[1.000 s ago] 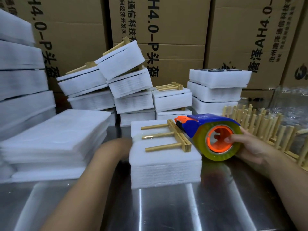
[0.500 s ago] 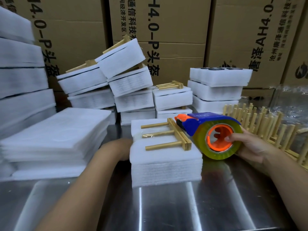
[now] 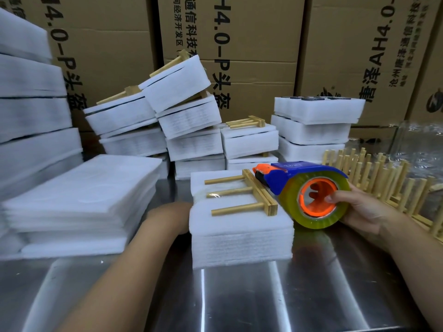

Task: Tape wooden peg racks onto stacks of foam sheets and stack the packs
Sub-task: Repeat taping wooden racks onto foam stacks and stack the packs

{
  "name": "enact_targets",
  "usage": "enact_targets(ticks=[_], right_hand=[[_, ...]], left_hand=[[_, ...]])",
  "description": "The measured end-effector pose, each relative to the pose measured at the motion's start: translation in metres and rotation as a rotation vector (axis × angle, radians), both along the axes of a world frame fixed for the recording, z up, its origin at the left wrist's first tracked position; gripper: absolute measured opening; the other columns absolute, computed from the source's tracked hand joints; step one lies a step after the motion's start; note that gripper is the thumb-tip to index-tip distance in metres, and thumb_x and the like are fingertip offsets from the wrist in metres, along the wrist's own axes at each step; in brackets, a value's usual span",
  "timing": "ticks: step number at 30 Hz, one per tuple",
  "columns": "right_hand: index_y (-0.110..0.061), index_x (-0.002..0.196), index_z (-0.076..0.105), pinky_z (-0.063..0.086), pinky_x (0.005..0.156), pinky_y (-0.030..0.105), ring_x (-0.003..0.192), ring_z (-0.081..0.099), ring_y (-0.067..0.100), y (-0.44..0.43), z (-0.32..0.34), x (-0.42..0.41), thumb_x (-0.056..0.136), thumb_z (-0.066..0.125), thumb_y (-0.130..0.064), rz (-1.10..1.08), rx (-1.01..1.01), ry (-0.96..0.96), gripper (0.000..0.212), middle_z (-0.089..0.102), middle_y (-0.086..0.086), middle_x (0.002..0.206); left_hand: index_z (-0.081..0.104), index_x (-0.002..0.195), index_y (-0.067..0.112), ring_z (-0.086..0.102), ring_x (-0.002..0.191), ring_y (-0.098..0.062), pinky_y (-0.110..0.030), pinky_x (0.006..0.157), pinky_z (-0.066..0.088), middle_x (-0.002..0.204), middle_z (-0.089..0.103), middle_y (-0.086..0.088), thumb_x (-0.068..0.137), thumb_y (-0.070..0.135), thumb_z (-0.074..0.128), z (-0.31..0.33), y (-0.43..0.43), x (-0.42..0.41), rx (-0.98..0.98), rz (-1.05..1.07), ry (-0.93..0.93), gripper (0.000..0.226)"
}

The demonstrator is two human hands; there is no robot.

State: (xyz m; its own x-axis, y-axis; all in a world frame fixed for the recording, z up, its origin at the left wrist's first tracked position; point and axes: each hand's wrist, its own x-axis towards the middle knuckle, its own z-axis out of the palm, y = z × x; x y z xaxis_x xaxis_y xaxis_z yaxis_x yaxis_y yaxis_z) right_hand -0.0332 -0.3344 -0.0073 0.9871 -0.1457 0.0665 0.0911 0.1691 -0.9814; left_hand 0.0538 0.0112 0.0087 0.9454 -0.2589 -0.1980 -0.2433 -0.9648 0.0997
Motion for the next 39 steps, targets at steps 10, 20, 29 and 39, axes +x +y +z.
enact_targets(ticks=[10,20,29,39], right_hand=[[-0.024,0.118,0.058,0.057,0.063,0.035,0.089,0.072,0.027,0.0,0.001,-0.001,0.064,0.06,0.004,0.01,-0.029,0.011,0.061,0.072,0.01,0.104],[-0.025,0.119,0.058,0.058,0.062,0.034,0.089,0.072,0.027,-0.001,0.0,0.0,0.062,0.061,0.004,0.015,-0.022,0.006,0.063,0.072,0.01,0.103],[-0.026,0.12,0.058,0.058,0.062,0.034,0.09,0.071,0.027,-0.003,-0.001,0.001,0.063,0.06,0.004,0.009,-0.02,0.01,0.064,0.072,0.009,0.104],[-0.025,0.122,0.057,0.055,0.069,0.038,0.095,0.07,0.029,-0.001,0.0,-0.001,0.062,0.061,0.005,-0.003,-0.025,0.017,0.067,0.07,0.011,0.109]], left_hand=[[0.051,0.077,0.019,0.054,0.083,-0.018,-0.029,0.08,0.044,0.087,0.057,0.001,0.091,0.031,0.047,0.001,-0.001,-0.004,-0.004,0.063,-0.019,0.019],[0.057,0.093,0.019,0.057,0.106,-0.02,-0.028,0.086,0.043,0.115,0.062,-0.003,0.095,0.025,0.043,0.003,-0.006,-0.013,0.1,0.065,-0.058,0.016],[0.059,0.112,0.017,0.054,0.11,-0.017,-0.025,0.082,0.039,0.117,0.059,0.002,0.097,0.021,0.039,-0.003,-0.013,-0.017,0.279,0.053,-0.161,0.025],[0.054,0.075,0.01,0.058,0.085,-0.021,-0.028,0.073,0.043,0.104,0.062,-0.012,0.093,0.016,0.043,0.001,0.001,0.001,-0.157,0.225,-0.03,0.022]])
